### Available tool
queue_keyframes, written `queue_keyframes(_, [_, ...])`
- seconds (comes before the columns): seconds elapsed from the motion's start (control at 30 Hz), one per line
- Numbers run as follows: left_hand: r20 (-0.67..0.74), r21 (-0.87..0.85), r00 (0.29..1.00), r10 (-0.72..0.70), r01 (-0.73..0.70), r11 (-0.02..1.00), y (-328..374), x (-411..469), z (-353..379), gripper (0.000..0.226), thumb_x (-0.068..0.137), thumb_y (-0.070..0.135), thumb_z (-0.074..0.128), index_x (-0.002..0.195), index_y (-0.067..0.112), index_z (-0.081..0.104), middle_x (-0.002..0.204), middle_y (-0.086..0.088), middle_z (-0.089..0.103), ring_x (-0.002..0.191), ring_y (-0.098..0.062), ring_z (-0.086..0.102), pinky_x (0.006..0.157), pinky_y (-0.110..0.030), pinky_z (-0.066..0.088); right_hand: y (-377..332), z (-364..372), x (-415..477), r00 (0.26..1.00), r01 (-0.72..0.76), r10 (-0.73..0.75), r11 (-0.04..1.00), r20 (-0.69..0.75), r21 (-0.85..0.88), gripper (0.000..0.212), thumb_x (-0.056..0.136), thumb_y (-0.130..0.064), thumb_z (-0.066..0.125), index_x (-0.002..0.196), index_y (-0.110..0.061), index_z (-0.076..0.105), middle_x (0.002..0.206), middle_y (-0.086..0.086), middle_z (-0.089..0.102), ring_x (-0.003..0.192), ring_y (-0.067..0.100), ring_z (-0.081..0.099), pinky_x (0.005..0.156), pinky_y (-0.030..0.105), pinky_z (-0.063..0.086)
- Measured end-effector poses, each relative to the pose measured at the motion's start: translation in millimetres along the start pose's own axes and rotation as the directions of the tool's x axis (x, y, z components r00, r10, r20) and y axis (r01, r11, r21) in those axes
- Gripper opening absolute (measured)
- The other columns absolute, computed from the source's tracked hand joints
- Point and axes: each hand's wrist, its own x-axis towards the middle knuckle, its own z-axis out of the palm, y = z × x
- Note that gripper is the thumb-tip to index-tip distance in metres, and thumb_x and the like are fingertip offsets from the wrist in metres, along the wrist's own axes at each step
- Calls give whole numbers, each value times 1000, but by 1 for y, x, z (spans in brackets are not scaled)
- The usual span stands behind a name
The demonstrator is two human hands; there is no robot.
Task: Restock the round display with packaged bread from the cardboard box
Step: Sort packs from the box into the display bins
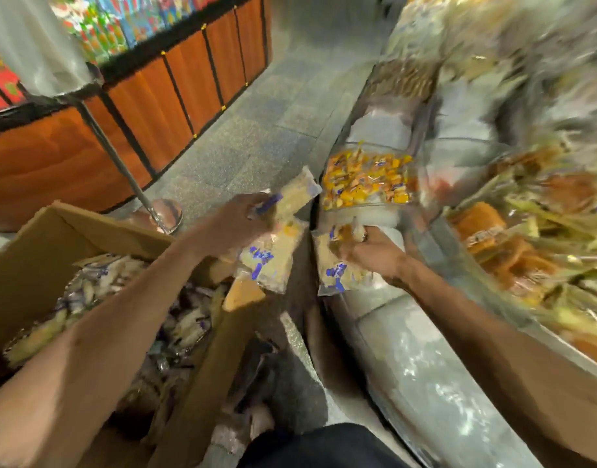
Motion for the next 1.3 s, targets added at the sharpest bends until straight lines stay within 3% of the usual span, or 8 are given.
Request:
queue_keyframes(0.17, [205, -138, 970, 127, -100, 985, 115, 21, 115, 66, 70, 38, 90, 122, 6, 65, 110, 3, 69, 94, -9, 65, 88, -25, 51, 79, -107, -101, 959, -116, 154, 979, -236, 166, 15, 90, -13, 62, 78, -4, 61, 53, -1, 49, 33, 5, 37, 33, 17, 29])
queue_keyframes(0.23, [265, -222, 953, 144, -85, 971, 149, 16, 164, 34, 77, 15, 81, 108, 13, 66, 85, 23, 71, 68, 8, 62, 74, -16, 48, 121, -127, -135, 922, -162, 253, 940, -295, 299, 23, 91, -17, 62, 70, -11, 54, 47, -2, 45, 29, 6, 32, 31, 17, 26])
queue_keyframes(0.37, [467, -320, 880, 87, 77, 944, 184, -10, 258, 25, 87, -11, 63, 90, 14, 60, 55, 10, 66, 43, 3, 57, 43, -12, 43, 194, -125, -189, 903, -36, 308, 748, -299, 663, 9, 87, -17, 71, 95, -12, 73, 89, 12, 75, 69, 15, 67, 67, 28, 53])
queue_keyframes(0.63, [773, -148, 630, -80, 300, 942, 180, -53, 351, 48, 89, 2, 69, 133, 14, 52, 115, -10, 71, 100, -23, 72, 82, -35, 60, 249, -98, -249, 933, -30, 326, 497, -154, 867, 42, 89, -16, 69, 127, -1, 61, 117, 17, 71, 96, 22, 74, 78, 30, 59])
queue_keyframes(0.77, [794, -50, 606, -52, 150, 987, 172, -53, 352, 32, 90, 3, 66, 111, 25, 56, 105, 11, 60, 92, -4, 63, 77, -19, 52, 257, -97, -255, 913, -77, 374, 555, -165, 828, 30, 91, -5, 67, 120, 2, 64, 108, 17, 72, 66, 11, 74, 52, 15, 53])
queue_keyframes(0.97, [774, -7, 631, 43, -59, 998, 136, -19, 322, 24, 85, 23, 77, 105, 16, 68, 98, -7, 68, 91, -21, 63, 73, -21, 44, 266, -93, -228, 848, -183, 474, 679, -235, 711, 67, 60, -74, 79, 106, -25, 74, 106, 28, 71, 56, 50, 56, 41, 28, 28])
queue_keyframes(1.1, [807, -9, 585, 81, -125, 992, 123, 8, 308, 32, 92, 36, 69, 105, 7, 66, 86, -1, 56, 77, -12, 51, 66, -25, 37, 226, -90, -218, 836, -84, 479, 594, -268, 800, 27, 94, -13, 66, 111, 8, 65, 94, 24, 71, 41, 12, 65, 33, 16, 38])
queue_keyframes(1.3, [744, 139, 632, 219, -467, 873, 131, 94, 304, 22, 88, 36, 73, 101, 18, 72, 88, 0, 63, 82, -16, 59, 70, -29, 40, 232, -78, -216, 796, 42, 521, 460, -308, 887, 46, 82, -14, 74, 123, 5, 63, 112, 21, 72, 102, 35, 71, 90, 46, 57])
